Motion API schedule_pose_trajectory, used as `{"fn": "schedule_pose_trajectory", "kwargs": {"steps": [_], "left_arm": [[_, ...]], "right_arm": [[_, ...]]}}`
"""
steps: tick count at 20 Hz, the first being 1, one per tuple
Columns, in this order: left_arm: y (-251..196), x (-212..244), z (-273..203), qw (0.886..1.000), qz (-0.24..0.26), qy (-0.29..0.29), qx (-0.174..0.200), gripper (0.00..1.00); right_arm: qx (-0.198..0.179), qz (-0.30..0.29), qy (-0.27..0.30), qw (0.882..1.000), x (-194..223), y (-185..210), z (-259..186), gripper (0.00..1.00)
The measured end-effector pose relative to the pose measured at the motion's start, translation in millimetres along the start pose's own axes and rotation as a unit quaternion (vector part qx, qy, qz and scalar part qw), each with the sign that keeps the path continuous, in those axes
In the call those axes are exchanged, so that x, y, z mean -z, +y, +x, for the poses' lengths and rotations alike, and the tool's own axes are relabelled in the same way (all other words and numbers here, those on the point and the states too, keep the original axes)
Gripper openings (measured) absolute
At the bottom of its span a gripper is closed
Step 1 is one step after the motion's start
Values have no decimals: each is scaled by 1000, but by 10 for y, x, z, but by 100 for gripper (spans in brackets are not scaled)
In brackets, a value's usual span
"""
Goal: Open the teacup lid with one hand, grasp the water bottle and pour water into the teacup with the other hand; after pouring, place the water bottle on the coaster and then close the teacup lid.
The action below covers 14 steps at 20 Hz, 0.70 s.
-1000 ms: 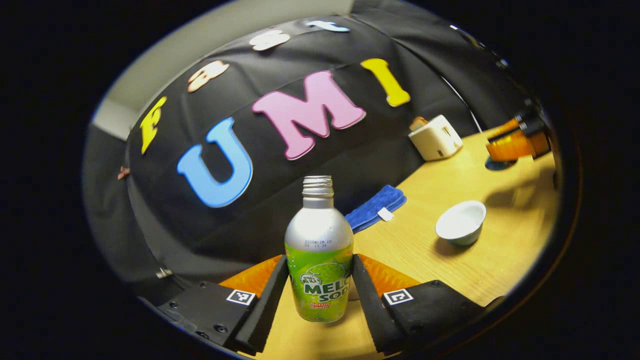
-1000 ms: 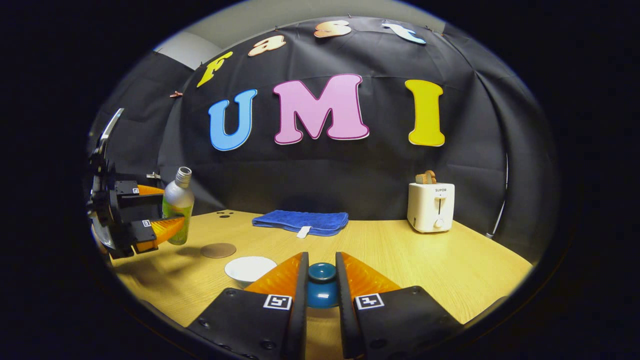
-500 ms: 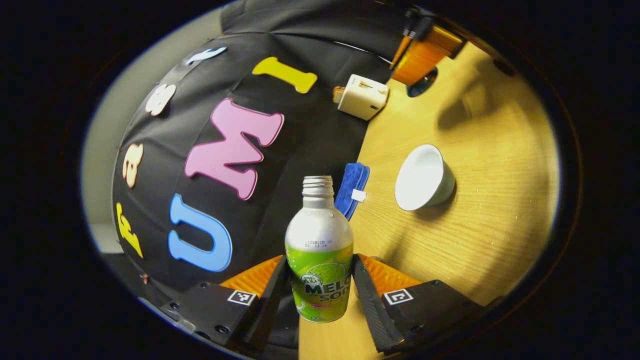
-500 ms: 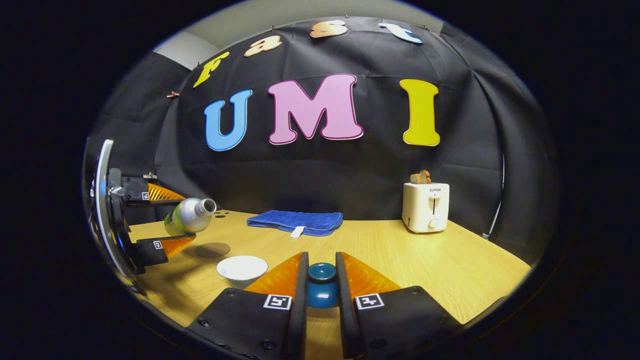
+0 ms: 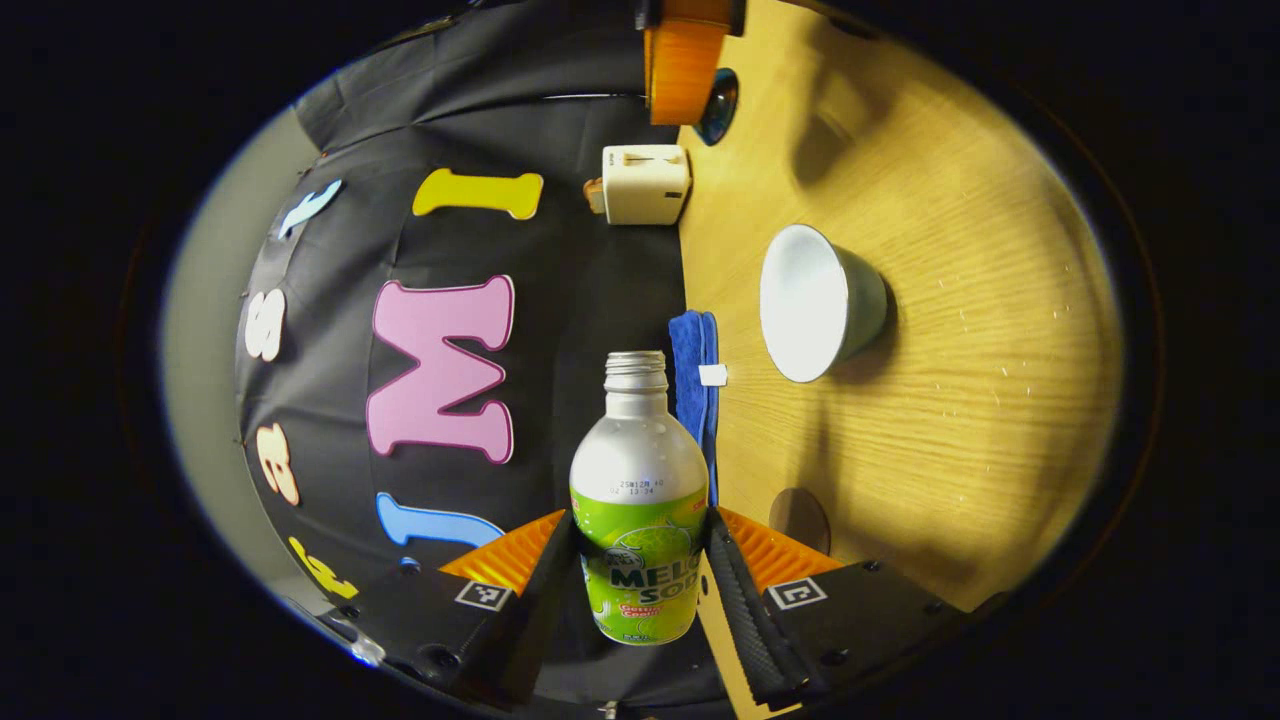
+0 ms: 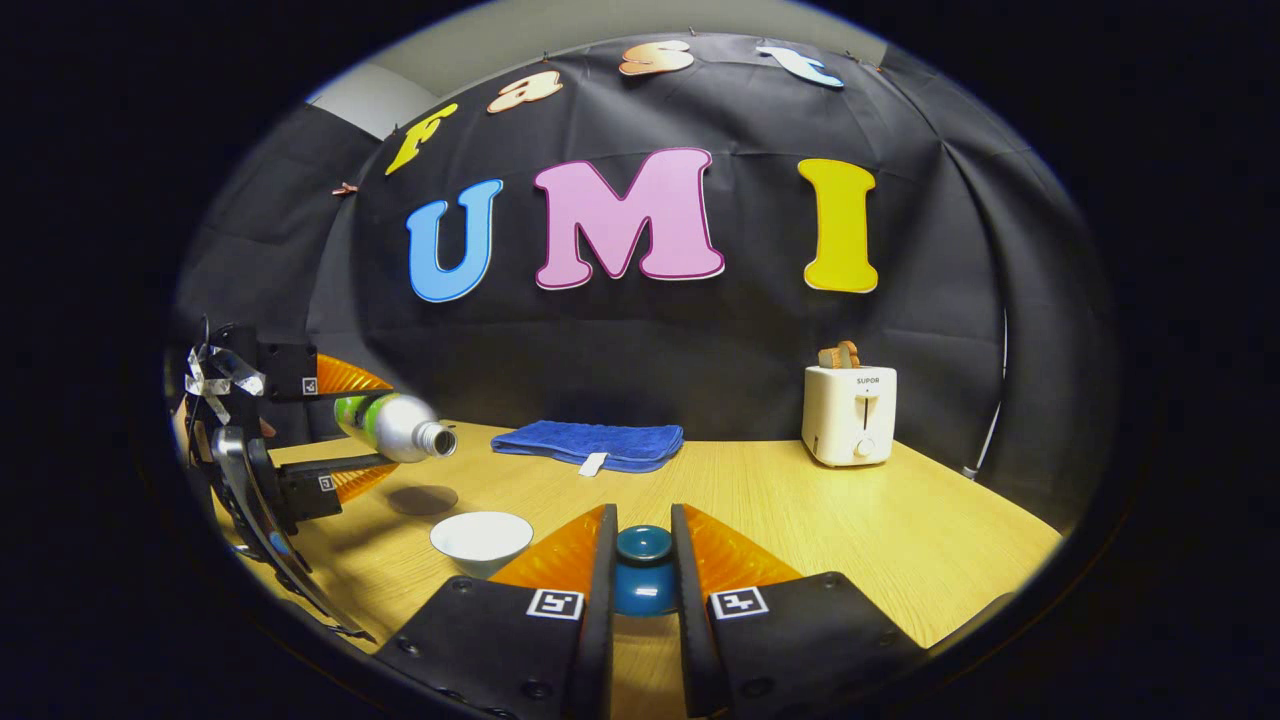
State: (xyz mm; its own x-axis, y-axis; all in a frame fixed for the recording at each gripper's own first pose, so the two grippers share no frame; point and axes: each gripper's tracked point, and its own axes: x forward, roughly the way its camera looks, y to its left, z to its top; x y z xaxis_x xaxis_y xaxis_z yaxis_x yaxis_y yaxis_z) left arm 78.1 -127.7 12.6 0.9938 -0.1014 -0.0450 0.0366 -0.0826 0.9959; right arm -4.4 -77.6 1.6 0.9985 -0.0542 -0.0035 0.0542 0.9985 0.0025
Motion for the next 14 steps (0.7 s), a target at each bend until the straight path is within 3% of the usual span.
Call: {"fn": "schedule_pose_trajectory", "kwargs": {"steps": [14], "left_arm": [[161, -41, 27, 991, 130, -17, -16, 77]], "right_arm": [[2, 0, 0, 1000, -3, -8, -2, 31]]}}
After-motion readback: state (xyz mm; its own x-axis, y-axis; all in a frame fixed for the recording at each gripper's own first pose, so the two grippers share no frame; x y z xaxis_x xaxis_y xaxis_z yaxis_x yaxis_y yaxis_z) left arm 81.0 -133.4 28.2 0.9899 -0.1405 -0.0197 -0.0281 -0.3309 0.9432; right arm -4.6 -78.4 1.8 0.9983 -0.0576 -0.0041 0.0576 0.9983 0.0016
